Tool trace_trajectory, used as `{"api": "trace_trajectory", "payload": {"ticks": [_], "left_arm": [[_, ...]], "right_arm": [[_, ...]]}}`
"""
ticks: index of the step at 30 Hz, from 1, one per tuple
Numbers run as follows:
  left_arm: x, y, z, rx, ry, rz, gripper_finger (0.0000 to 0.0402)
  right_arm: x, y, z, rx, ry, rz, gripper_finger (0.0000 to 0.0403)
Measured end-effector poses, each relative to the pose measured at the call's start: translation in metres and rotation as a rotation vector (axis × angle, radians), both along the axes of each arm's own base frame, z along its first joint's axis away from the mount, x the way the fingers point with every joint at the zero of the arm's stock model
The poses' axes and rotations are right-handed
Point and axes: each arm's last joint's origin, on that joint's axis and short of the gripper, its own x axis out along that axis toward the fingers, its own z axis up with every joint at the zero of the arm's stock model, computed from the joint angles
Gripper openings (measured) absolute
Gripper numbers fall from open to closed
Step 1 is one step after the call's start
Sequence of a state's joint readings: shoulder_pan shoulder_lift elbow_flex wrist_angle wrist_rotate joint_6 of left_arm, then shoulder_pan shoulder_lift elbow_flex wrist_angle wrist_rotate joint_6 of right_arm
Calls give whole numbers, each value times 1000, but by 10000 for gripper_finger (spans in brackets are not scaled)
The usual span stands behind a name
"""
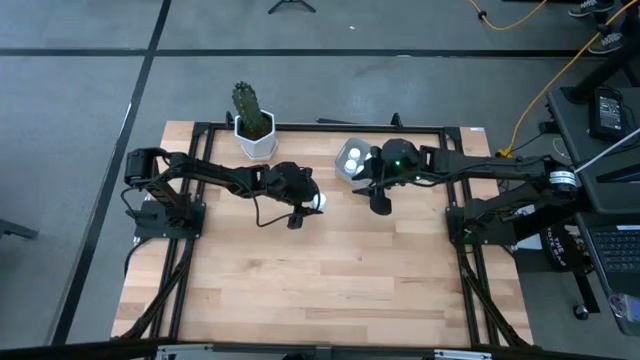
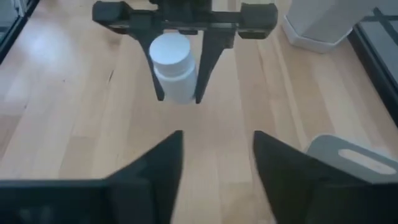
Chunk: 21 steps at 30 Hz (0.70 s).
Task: Pick and place pill bottles into a basket
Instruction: Put the white pill bottle into the gray bin
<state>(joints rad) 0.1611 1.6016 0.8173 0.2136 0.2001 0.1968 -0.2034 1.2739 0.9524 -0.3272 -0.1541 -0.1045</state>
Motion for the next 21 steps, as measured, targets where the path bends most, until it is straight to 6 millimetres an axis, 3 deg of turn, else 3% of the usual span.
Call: {"api": "trace_trajectory", "payload": {"ticks": [4,8,21], "left_arm": [[0,0,0,-11,1,7,175],[0,0,0,-15,0,10,175],[8,6,-10,4,-32,32,175]], "right_arm": [[0,2,3,25,27,-69,264],[3,8,13,10,35,-41,301],[48,22,24,5,119,40,285]]}}
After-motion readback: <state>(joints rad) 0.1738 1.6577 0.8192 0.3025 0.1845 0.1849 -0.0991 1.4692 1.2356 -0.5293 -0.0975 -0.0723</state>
